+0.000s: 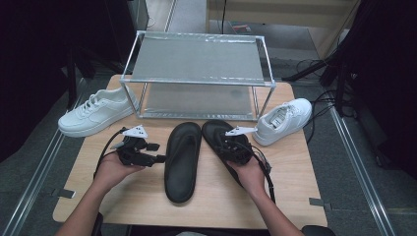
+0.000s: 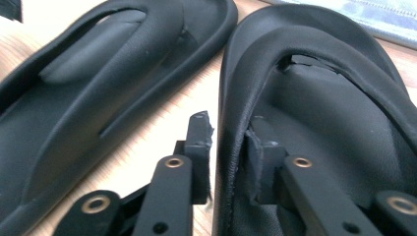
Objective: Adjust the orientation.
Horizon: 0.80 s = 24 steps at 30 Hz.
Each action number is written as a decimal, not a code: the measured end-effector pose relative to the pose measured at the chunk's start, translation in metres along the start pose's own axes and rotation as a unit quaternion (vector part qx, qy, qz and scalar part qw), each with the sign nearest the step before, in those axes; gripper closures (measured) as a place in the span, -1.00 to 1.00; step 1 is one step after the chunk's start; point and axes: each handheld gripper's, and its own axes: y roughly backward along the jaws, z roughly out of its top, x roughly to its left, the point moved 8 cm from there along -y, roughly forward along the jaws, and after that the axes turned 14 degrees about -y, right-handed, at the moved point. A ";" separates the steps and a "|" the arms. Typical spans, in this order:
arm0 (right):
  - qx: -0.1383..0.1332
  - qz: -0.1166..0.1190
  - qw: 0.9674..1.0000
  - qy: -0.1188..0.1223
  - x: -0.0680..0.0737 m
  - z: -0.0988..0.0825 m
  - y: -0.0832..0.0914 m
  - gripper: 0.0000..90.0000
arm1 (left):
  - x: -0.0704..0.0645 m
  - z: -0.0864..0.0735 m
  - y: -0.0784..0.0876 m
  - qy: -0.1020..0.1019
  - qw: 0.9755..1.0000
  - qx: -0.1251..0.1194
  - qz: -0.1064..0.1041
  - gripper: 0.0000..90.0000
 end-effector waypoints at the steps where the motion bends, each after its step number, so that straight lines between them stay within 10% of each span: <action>1: 0.000 0.003 1.000 -0.002 0.000 0.000 0.001 0.60 | 0.000 0.000 0.000 0.000 1.000 0.001 -0.002 -0.13; 11: -0.016 0.033 0.999 -0.001 0.000 0.004 0.023 0.55 | 0.001 0.000 -0.003 0.000 1.000 0.008 -0.009 0.28; 18: -0.015 0.032 0.999 0.018 -0.011 0.002 0.041 1.00 | 0.005 0.000 -0.007 -0.007 1.000 0.015 -0.005 0.89; 24: -0.001 0.024 1.000 0.020 -0.016 -0.001 0.032 1.00 | 0.011 -0.003 -0.014 0.002 1.000 0.028 -0.005 0.99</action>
